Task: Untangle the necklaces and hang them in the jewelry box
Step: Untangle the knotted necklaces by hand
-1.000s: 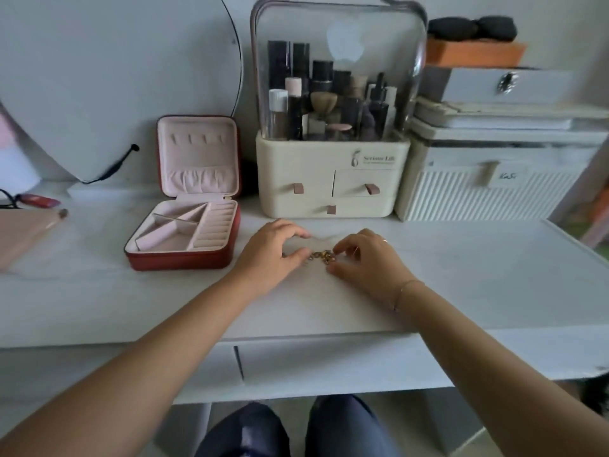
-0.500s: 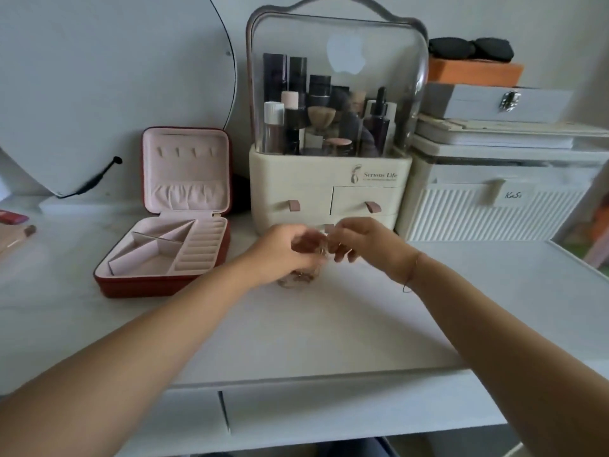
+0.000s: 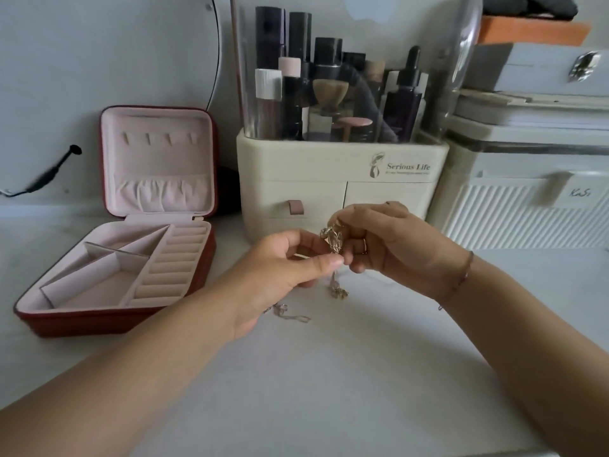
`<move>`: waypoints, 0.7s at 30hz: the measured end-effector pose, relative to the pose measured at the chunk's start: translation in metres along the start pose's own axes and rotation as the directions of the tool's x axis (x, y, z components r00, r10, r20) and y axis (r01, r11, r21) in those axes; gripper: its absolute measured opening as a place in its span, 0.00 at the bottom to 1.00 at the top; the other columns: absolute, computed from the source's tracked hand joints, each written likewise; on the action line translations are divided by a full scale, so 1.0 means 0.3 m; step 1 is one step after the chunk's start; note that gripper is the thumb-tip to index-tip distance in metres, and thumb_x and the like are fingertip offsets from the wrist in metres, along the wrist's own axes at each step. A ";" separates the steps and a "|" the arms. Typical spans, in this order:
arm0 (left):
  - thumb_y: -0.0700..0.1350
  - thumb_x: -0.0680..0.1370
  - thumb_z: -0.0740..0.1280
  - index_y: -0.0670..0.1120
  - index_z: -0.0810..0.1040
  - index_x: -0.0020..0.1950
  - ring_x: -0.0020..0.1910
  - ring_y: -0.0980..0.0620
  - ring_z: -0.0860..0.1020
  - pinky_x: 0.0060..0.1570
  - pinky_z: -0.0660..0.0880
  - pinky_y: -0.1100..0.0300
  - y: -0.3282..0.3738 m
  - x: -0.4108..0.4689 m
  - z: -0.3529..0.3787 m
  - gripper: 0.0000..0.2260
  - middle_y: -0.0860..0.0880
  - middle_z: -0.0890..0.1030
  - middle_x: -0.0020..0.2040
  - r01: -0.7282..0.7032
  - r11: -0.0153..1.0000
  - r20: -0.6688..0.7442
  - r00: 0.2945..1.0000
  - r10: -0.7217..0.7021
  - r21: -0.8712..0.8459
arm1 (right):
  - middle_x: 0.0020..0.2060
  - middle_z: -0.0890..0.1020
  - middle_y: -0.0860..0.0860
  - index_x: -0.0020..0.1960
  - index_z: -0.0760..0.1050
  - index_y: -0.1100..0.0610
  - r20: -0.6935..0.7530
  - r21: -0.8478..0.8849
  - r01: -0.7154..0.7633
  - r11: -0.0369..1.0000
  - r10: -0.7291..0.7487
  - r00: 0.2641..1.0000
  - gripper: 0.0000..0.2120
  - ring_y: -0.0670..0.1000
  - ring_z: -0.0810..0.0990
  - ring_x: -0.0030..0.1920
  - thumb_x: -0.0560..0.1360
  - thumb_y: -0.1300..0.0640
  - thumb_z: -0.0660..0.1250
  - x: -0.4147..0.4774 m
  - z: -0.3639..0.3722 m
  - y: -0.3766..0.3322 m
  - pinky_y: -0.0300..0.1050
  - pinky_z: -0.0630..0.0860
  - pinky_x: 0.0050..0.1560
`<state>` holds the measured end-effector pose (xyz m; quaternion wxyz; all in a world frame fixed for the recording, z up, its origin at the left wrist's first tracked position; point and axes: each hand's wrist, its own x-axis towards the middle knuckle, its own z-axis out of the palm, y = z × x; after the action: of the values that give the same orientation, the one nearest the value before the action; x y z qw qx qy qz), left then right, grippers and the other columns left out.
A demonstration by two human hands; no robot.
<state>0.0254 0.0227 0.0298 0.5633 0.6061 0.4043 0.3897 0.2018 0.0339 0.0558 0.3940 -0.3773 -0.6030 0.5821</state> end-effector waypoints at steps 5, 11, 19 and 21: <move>0.48 0.69 0.69 0.41 0.79 0.52 0.45 0.54 0.82 0.50 0.77 0.59 0.010 -0.016 -0.002 0.15 0.47 0.84 0.43 -0.020 0.999 0.058 0.998 0.022 -0.041 | 0.35 0.79 0.54 0.45 0.75 0.63 0.009 0.178 -0.004 0.984 0.003 1.000 0.10 0.48 0.76 0.31 0.73 0.56 0.62 -0.006 0.007 -0.021 0.37 0.73 0.30; 0.48 0.70 0.68 0.42 0.82 0.50 0.45 0.48 0.84 0.42 0.78 0.63 0.025 -0.013 -0.025 0.13 0.44 0.85 0.43 -0.008 0.991 0.039 0.999 0.014 -0.134 | 0.40 0.82 0.58 0.45 0.70 0.60 -0.029 0.335 -0.105 0.936 0.122 0.992 0.04 0.50 0.79 0.32 0.71 0.60 0.59 0.003 -0.016 -0.016 0.39 0.74 0.28; 0.50 0.66 0.70 0.47 0.83 0.33 0.38 0.52 0.81 0.42 0.79 0.61 0.034 -0.002 -0.033 0.08 0.47 0.83 0.38 0.048 0.984 -0.036 0.998 -0.055 -0.174 | 0.35 0.79 0.51 0.52 0.78 0.61 -0.030 0.033 -0.086 0.996 0.087 0.996 0.15 0.45 0.76 0.35 0.65 0.65 0.70 -0.011 -0.022 -0.008 0.34 0.75 0.34; 0.50 0.65 0.70 0.46 0.81 0.34 0.36 0.51 0.82 0.42 0.78 0.60 0.037 0.001 -0.035 0.08 0.47 0.83 0.36 0.064 0.975 -0.059 0.995 -0.079 -0.213 | 0.35 0.79 0.50 0.49 0.79 0.59 -0.079 0.040 -0.028 0.999 0.031 0.996 0.13 0.44 0.77 0.34 0.64 0.64 0.70 -0.016 -0.032 -0.020 0.34 0.75 0.34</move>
<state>0.0162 0.0263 0.0416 0.6241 0.5146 0.4010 0.4300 0.2126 0.0333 0.0618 0.4163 -0.4014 -0.5698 0.5838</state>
